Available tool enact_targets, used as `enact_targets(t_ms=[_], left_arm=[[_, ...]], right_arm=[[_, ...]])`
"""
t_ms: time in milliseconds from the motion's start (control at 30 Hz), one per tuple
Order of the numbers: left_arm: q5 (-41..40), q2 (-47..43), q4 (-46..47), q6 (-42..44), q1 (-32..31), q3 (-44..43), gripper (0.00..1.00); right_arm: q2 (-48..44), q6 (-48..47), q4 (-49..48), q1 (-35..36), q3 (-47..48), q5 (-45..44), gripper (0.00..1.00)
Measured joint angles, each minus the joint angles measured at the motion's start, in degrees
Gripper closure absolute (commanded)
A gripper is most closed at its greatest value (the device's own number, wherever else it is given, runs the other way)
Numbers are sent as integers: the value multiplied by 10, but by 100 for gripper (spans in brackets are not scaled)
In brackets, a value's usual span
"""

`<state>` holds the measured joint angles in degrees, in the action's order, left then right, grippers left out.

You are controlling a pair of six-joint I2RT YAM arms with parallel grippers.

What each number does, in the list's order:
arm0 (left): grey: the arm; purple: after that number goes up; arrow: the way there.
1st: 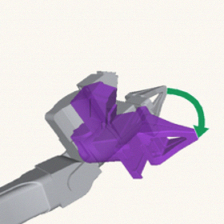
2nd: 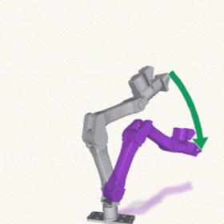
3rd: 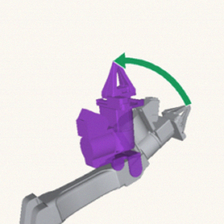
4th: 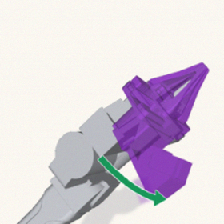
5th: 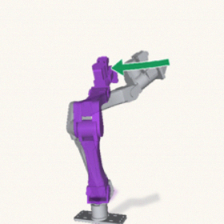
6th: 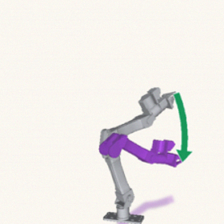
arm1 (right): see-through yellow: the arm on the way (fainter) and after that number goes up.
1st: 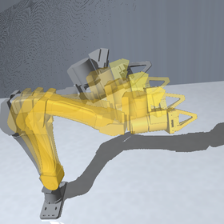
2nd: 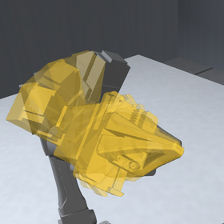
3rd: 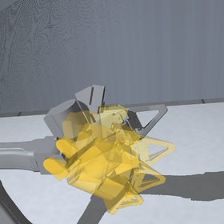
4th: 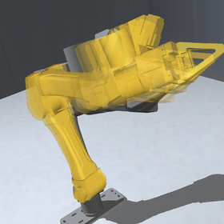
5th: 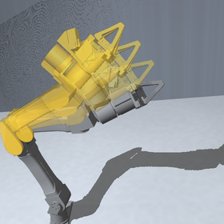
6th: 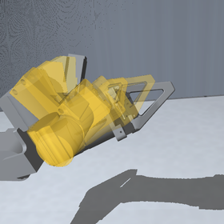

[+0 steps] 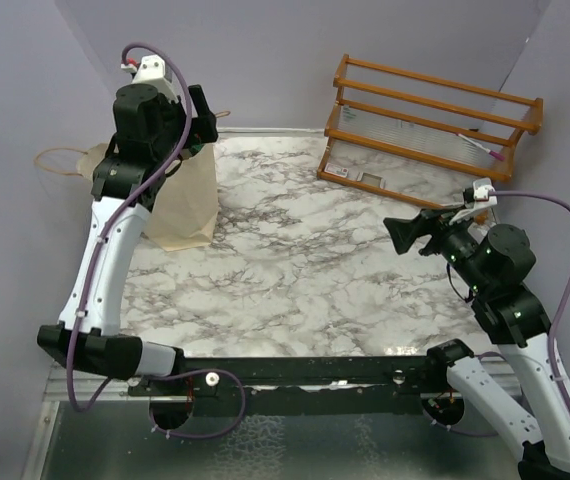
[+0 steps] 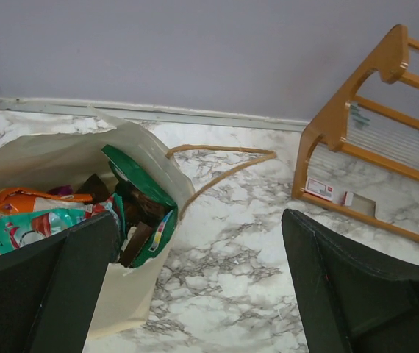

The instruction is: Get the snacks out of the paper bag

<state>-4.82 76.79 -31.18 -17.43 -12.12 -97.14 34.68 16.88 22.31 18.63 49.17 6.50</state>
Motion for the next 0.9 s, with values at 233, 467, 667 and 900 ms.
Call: enact_targets(t_ms=[233,467,667,900], left_arm=[[80,70,32,-10,59,6,20],[162,104,87,-10,72,45,34],[196,123,105,-11,71,53,52],[216,123,128,-19,71,66,91]], right_arm=[[-19,-11,9,0,7,-1,1],[-36,-13,9,0,7,-3,1],[-36,-13,9,0,7,-3,1],[-34,-12,9,0,7,-3,1]])
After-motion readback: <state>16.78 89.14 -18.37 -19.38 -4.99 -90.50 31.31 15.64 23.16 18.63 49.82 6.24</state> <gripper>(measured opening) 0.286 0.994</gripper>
